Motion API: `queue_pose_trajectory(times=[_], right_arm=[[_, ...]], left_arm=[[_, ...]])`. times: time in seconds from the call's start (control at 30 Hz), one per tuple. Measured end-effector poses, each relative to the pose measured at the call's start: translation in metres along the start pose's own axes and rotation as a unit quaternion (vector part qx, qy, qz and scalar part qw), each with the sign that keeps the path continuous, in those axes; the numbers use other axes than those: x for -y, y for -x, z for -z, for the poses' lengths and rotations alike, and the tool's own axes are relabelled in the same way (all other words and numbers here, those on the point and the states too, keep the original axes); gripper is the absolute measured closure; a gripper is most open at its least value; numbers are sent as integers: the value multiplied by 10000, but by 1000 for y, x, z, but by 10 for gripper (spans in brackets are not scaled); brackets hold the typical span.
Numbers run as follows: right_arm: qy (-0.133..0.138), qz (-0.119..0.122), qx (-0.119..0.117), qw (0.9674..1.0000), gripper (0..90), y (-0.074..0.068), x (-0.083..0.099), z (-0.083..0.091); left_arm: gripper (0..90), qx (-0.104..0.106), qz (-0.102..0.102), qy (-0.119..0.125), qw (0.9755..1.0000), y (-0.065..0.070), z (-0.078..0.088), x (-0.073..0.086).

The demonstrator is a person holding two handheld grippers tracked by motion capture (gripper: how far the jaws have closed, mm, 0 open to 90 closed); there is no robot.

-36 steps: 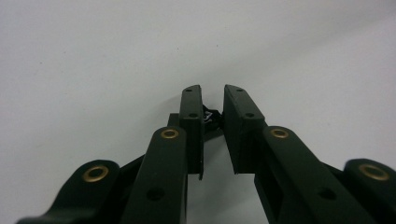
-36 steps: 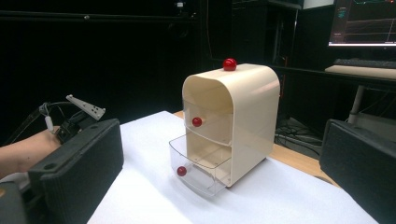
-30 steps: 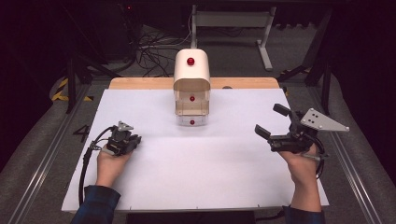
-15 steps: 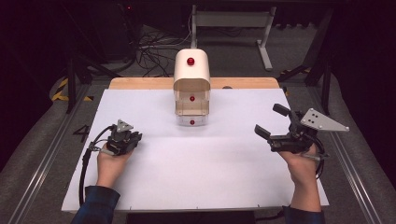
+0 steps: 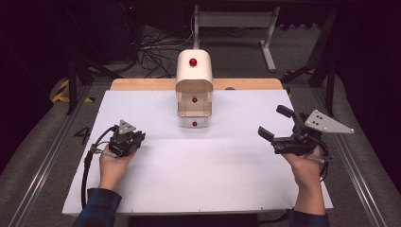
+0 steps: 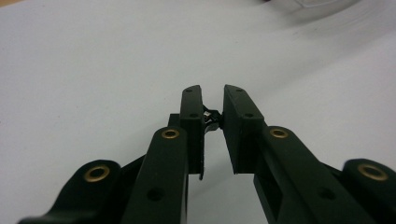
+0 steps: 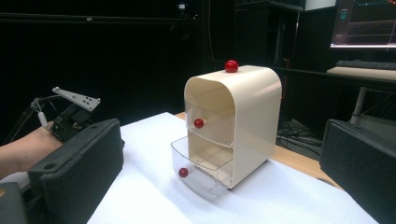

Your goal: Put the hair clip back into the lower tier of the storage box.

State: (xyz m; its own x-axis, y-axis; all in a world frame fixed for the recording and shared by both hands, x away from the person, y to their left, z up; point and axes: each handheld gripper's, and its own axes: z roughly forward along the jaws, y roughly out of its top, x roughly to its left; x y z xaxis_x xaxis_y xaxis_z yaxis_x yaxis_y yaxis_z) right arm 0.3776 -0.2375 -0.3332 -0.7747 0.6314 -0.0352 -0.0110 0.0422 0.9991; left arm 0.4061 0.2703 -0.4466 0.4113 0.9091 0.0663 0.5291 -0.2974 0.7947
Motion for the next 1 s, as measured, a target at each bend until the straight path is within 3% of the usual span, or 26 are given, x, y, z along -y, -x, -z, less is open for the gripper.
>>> queue_pose_trajectory(times=[0.37,1.0], right_arm=[[-10,-3,0,10000,3,1,1,0],[10,-13,-6,10000,3,2,1,1]], left_arm=[[788,-10,-115,155,9998,9,2,-5],[789,222,-206,457,9985,25,2,-19]])
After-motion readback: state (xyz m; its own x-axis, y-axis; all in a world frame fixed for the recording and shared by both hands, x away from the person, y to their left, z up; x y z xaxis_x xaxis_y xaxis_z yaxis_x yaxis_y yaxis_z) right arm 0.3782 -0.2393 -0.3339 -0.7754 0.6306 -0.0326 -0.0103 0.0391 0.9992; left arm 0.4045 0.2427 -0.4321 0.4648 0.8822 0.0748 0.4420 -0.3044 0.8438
